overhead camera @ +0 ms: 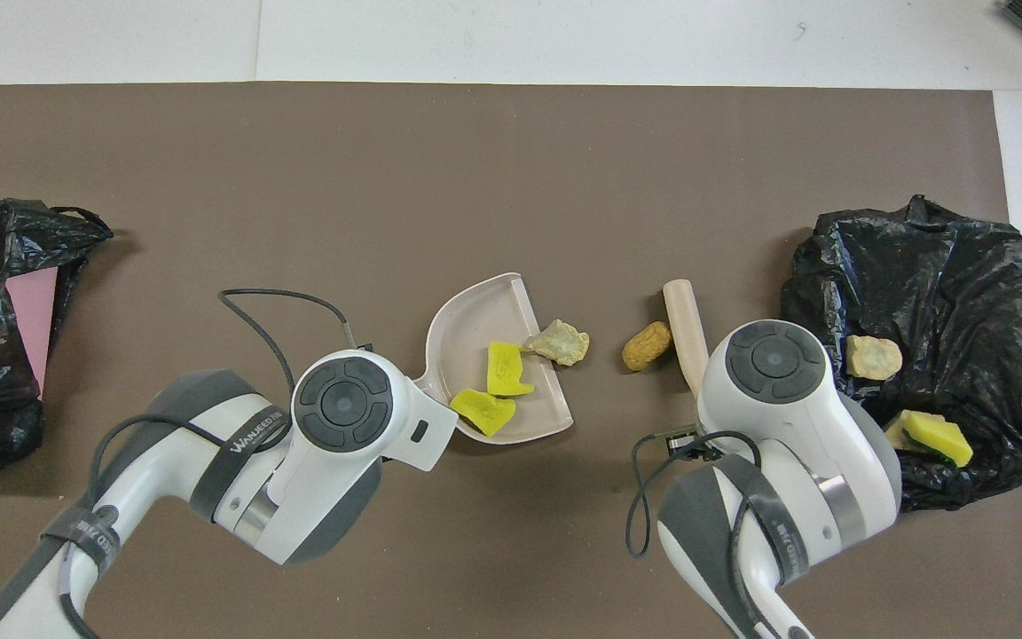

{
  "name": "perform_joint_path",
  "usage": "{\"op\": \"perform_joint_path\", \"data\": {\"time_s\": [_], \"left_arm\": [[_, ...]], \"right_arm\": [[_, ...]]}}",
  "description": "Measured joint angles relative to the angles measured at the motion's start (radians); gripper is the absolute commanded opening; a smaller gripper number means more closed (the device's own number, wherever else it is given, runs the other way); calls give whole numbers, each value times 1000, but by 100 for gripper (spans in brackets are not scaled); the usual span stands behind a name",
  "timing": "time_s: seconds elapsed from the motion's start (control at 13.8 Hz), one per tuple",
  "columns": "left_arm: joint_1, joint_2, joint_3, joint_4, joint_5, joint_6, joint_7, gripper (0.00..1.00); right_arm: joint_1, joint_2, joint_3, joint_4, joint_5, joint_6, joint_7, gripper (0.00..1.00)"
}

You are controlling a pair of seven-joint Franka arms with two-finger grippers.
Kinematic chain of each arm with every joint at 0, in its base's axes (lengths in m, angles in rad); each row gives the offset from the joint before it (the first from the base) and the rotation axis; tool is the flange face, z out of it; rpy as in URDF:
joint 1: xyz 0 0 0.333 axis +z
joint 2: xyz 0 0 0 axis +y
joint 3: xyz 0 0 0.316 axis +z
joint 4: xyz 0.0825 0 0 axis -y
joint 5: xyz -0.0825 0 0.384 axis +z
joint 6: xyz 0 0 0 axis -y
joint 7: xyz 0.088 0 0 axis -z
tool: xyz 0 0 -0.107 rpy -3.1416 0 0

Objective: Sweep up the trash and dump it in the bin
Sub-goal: 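Sweep the remaining chunks into the dustpan with the right gripper's brush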

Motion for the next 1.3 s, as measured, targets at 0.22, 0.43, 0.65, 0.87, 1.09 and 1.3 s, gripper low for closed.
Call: {"op": "perform_joint_path", "data": {"time_s": [0.22, 0.43, 0.65, 0.87, 1.09, 1.3], "left_arm": [[-1, 0, 0, 0, 0, -6, -1, 0], [-1, -1, 0, 0, 0, -6, 6, 0], [-1, 0, 0, -2, 0, 0, 16, 0], [0, 0, 2, -22, 0, 45, 23, 0], [7, 1, 5, -25, 0, 59, 29, 0], [43, 2, 11, -9, -21, 65, 78, 0]], "right_arm": [[102, 46, 4, 24, 79, 63, -1, 0], [199, 75, 6, 84, 155, 68, 1, 0], [248, 77, 6, 135, 167, 39, 14, 0], [236, 77, -4, 191, 167, -4, 62, 0], [243, 77, -2, 207, 167, -25, 167, 0], [263, 75, 3, 202, 167, -21, 256, 0]]}}
